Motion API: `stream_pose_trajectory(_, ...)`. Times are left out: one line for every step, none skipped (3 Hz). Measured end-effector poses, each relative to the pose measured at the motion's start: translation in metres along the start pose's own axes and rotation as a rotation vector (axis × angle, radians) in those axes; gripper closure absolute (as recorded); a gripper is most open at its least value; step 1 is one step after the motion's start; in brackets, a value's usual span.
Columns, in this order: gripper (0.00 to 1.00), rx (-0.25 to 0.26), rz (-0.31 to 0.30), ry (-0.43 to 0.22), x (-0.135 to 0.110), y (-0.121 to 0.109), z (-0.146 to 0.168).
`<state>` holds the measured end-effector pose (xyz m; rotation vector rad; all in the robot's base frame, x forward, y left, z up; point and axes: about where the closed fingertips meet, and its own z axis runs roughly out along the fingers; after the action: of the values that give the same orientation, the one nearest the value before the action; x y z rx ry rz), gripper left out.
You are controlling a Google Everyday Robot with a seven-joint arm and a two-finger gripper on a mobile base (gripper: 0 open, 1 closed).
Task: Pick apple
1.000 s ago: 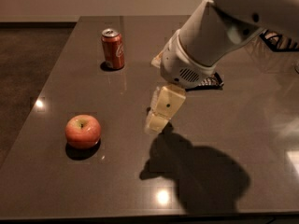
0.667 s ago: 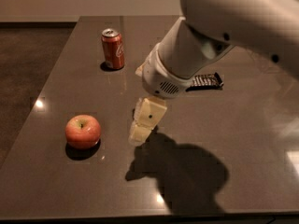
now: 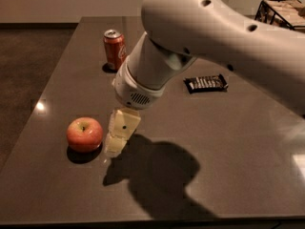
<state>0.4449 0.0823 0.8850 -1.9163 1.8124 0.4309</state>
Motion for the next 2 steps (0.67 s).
stream_pose_trajectory(0.00,-0.030,-0.028,-0.001,-0.017,0.007,0.017)
stream_pose_trajectory(0.00,-0.054,-0.060,0.004,-0.031,0.015,0.034)
